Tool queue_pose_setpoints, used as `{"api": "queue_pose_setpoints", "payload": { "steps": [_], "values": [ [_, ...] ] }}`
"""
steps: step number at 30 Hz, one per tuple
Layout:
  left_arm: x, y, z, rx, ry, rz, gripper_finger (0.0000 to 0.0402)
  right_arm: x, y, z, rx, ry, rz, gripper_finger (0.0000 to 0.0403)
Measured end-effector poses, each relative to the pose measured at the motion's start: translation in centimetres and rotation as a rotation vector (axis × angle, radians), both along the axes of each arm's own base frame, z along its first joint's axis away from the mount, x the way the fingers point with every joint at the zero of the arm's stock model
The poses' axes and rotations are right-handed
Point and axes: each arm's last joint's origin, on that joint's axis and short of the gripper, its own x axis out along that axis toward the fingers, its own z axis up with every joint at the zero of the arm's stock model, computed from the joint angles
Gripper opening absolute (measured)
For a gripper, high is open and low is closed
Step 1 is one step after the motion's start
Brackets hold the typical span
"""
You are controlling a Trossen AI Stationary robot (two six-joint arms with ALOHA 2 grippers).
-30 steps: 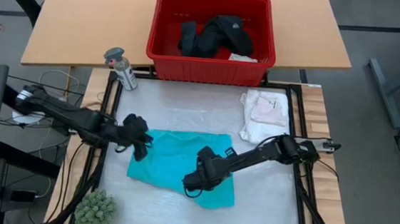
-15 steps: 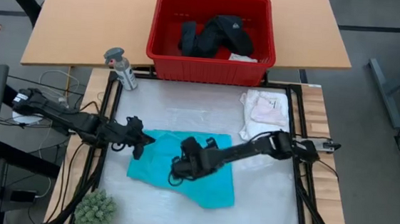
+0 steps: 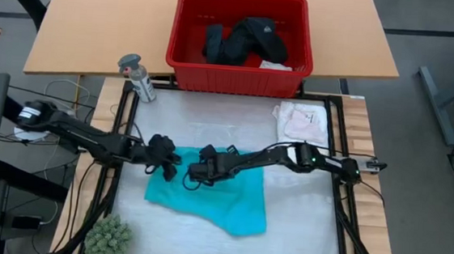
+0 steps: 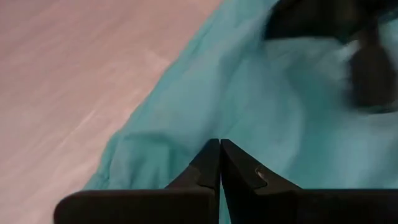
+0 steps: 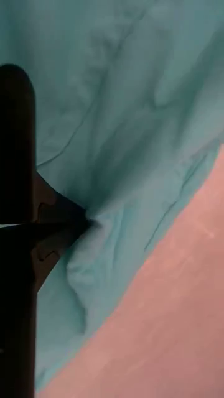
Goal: Fold Laundry from Bin
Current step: Fold the light blue shorts
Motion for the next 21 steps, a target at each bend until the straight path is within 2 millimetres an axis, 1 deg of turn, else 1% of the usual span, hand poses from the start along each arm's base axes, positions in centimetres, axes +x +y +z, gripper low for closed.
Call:
{"api": "queue_pose_setpoints", "payload": {
  "steps": [3, 6, 8, 9, 11, 14, 17, 21],
  "values": [
    [0.4, 0.4, -1.1, 0.006, 0.070, 0.019, 0.0000, 0.5, -1.3, -0.3, 0.028, -0.002, 0.022, 0.0014],
    [0.7, 0.8, -2.2, 0.009, 0.131, 0.031, 0.0000, 0.5, -2.4, -0.3, 0.031, 0.027, 0.047, 0.0014],
    [0.9, 1.2, -2.6, 0.013, 0.149, 0.050, 0.0000, 0.4, -2.9, -0.2, 0.025, 0.042, 0.062, 0.0014],
    [1.1, 1.3, -2.8, 0.012, 0.152, 0.060, 0.0000, 0.3, -3.0, 0.2, 0.024, 0.049, 0.071, 0.0014],
    [1.3, 1.7, -2.8, 0.004, 0.135, 0.075, 0.0000, 0.1, -3.2, 0.4, 0.021, 0.077, 0.090, 0.0014],
    [1.7, 2.3, -2.5, -0.037, 0.087, 0.077, 0.0000, -0.6, -3.1, 1.8, 0.022, 0.119, 0.125, 0.0016],
    [1.7, 2.8, -2.1, -0.062, 0.051, 0.086, 0.0000, -1.6, -2.6, 4.3, -0.004, 0.142, 0.143, 0.0037],
    [1.7, 3.1, -1.0, -0.095, -0.024, 0.079, 0.0000, -3.2, -0.8, 7.9, -0.071, 0.149, 0.197, 0.0064]
  ]
}}
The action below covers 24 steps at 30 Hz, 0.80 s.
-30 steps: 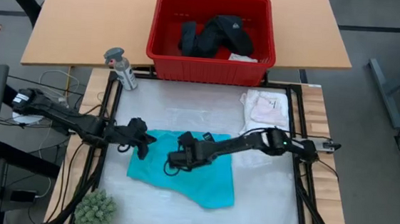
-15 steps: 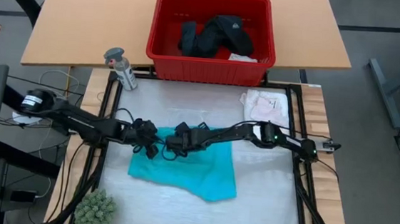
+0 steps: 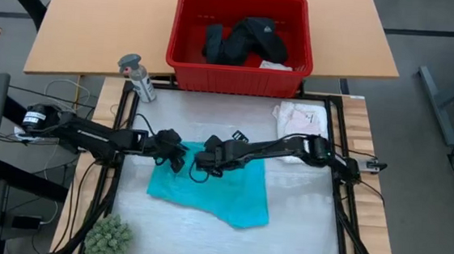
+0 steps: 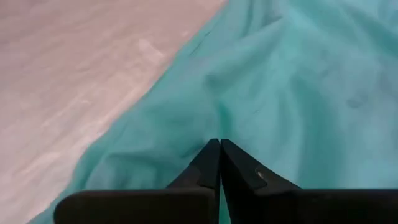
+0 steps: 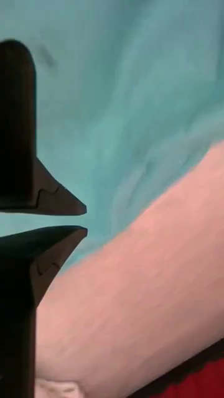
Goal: Fold Laundry from Bin
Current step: Fold the light blue shorts
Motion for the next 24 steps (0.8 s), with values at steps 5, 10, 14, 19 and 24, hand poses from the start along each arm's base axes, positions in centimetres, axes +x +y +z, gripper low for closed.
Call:
{"api": "queue_pose_setpoints", "payload": {
  "steps": [5, 10, 14, 19, 24],
  "values": [
    [0.2, -0.1, 3.1, -0.061, -0.111, -0.056, 0.0000, -1.6, 4.3, 5.6, 0.093, -0.187, 0.127, 0.0063],
    [-0.6, -0.1, 6.4, -0.036, -0.162, -0.051, 0.0000, -2.8, 11.7, 5.8, 0.169, -0.387, 0.032, 0.0016],
    [-1.5, -0.1, 8.8, -0.020, -0.206, -0.039, 0.0000, -2.5, 16.4, 1.7, 0.213, -0.487, -0.107, 0.0014],
    [-2.6, -0.5, 11.7, -0.054, -0.320, -0.086, 0.0000, -0.5, 18.3, -2.9, 0.258, -0.590, -0.176, 0.0014],
    [-3.4, -1.0, 12.9, -0.021, -0.342, -0.082, 0.0000, 0.2, 18.5, -6.0, 0.289, -0.592, -0.255, 0.0014]
  ]
}}
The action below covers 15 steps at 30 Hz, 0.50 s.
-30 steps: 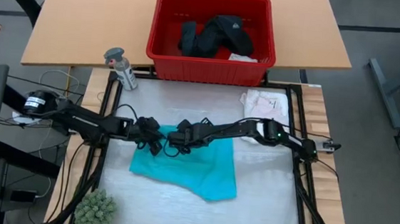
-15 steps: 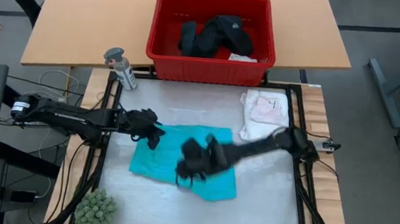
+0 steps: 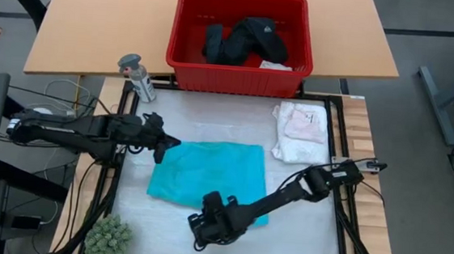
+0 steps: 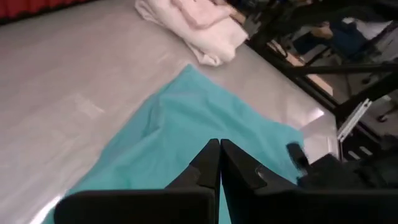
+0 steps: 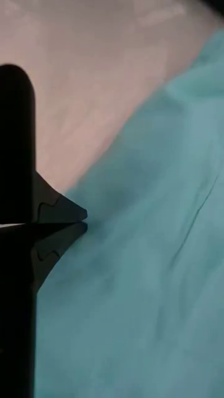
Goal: Fold Laundry from Bin
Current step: Fold the light blue shorts
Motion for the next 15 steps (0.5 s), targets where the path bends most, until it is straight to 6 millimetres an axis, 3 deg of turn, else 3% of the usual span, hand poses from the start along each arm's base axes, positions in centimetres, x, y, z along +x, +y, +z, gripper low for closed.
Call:
{"api": "queue_pose_setpoints", "payload": {
  "steps": [7, 15],
  "values": [
    [-0.7, -0.2, -1.1, 0.026, 0.123, 0.021, 0.0000, -2.3, 0.0, -0.7, 0.062, 0.177, -0.110, 0.0014],
    [-0.7, -0.8, -3.4, 0.009, 0.216, 0.007, 0.0000, -6.9, 1.2, 1.6, 0.037, 0.457, -0.107, 0.0014]
  ]
}}
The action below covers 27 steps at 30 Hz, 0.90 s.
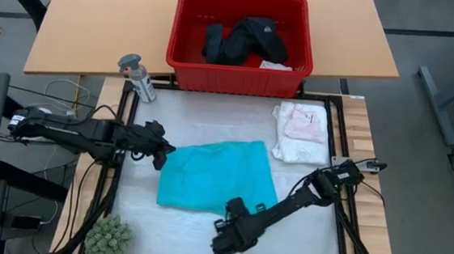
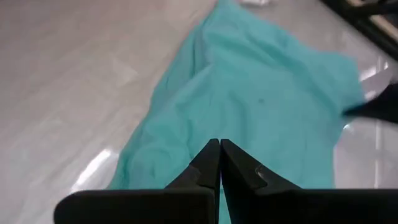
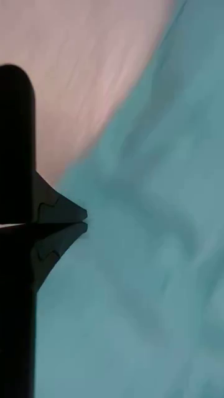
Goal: Fold Laundry from Bin
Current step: Fold the light blue shorts
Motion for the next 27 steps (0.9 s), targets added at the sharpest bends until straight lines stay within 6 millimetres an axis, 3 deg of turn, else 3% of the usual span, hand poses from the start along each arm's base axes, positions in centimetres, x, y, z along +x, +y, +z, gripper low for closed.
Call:
{"api": "queue_pose_setpoints", "payload": {
  "steps": [4, 13, 16, 21, 27],
  "values": [
    [0.7, -0.7, -1.0, -0.054, -0.011, -0.046, 0.0000, -1.9, -0.2, 2.2, -0.053, 0.078, 0.014, 0.0014],
    [2.2, -1.9, -4.3, 0.102, 0.118, -0.138, 0.0000, -2.7, -0.2, 8.4, -0.109, -0.261, 0.053, 0.0014],
    [2.6, -2.4, -5.7, 0.093, 0.211, -0.184, 0.0000, -2.6, 0.2, 8.8, -0.103, -0.298, 0.081, 0.0014],
    [2.7, -2.4, -8.4, 0.093, 0.412, -0.038, 0.0000, -1.6, 1.3, 9.0, -0.052, -0.392, 0.160, 0.0014],
    [3.9, -3.1, -10.5, 0.013, 0.493, -0.074, 0.0000, -0.8, 2.1, 9.4, -0.062, -0.492, 0.220, 0.0014]
  ]
}}
